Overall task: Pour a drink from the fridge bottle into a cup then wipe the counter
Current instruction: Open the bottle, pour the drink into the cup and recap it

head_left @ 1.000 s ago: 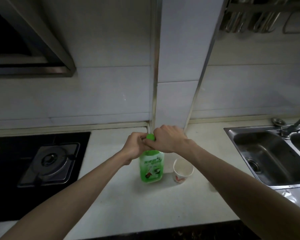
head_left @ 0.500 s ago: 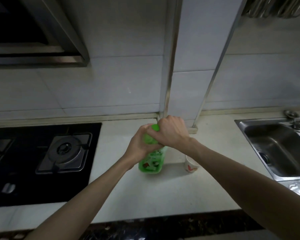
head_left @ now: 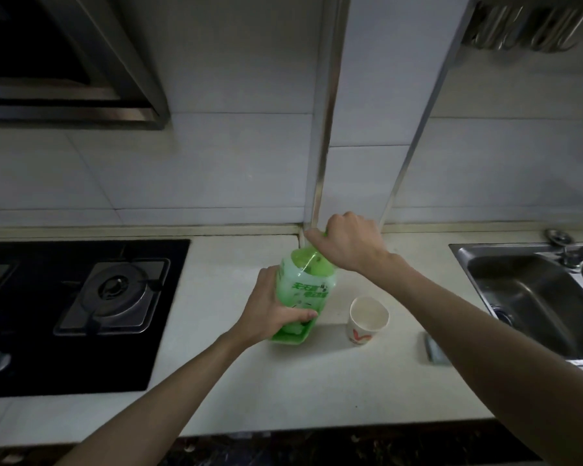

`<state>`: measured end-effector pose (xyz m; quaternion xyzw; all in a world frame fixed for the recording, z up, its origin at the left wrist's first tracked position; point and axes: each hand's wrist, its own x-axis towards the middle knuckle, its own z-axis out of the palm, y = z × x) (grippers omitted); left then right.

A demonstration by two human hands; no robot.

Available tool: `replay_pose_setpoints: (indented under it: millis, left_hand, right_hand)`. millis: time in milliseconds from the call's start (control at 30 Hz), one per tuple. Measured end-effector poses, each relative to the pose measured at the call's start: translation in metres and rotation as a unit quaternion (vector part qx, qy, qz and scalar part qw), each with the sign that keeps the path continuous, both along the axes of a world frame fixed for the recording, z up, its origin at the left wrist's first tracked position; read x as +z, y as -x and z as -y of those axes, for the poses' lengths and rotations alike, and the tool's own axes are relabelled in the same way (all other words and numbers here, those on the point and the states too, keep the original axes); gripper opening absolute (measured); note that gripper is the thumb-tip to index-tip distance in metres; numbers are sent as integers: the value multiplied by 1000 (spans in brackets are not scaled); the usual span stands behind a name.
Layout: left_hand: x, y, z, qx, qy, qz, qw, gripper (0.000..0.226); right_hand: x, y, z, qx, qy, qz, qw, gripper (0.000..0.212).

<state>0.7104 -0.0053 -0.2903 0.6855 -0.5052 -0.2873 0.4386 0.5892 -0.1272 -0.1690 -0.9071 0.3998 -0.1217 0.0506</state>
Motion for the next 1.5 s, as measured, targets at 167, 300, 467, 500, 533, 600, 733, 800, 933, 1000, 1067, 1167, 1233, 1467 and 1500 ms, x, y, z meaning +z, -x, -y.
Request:
replay_pose_setpoints:
  millis: [167,300,467,500,533,600,733,800,933,1000,1067,1167,1233,1467,1500]
  left_hand:
    - [11,22,14,39,-11,138,990,81]
    - [37,33,28,40,-41,123,991,87]
    - [59,33,37,21,-59,77,995,81]
    - [61,34,38,19,-61,71,995,82]
    - [63,35,40,14,-62,67,996,84]
    - [68,36,43,6,-62,70,996,87]
    - [75,36,50,-3,-77,92,993,78]
    - [79,35,51,-13,-74,84,994,78]
    - [91,30,49,-104,-97,-43,989,71]
    - [98,28,46,-164,-134,-106,971,65]
    - [102,31,42,-195,-160,-142,957,59]
    - [100,39,42,-189,-166,-141,957,58]
    - [95,43,45,-146,-165,-99,971,67]
    - [93,57,52,-38,-138,77,987,76]
    - [93,56,52,-36,-135,68,988,75]
  right_hand:
    - [0,23,26,-23,-20,-115,993,52]
    - [6,31,47,-36,-32,-27,998,43]
    - [7,43,63,-10,-4,96,995,54]
    - [7,44,66,-5,-10,107,994,55]
    - [7,46,69,-2,-16,117,993,55]
    - [6,51,75,8,-28,133,991,56]
    - [3,59,81,39,-47,173,983,56]
    - [1,62,83,56,-45,201,977,51]
    - [4,68,83,144,-26,264,954,51]
    - [6,72,84,206,5,275,939,47]
    - [8,77,88,247,26,250,936,44]
    - [15,81,93,214,27,140,966,49]
    - [21,79,91,132,8,42,990,55]
    - [22,71,92,-25,-100,5,995,44]
    - [20,71,91,-29,-103,50,993,46]
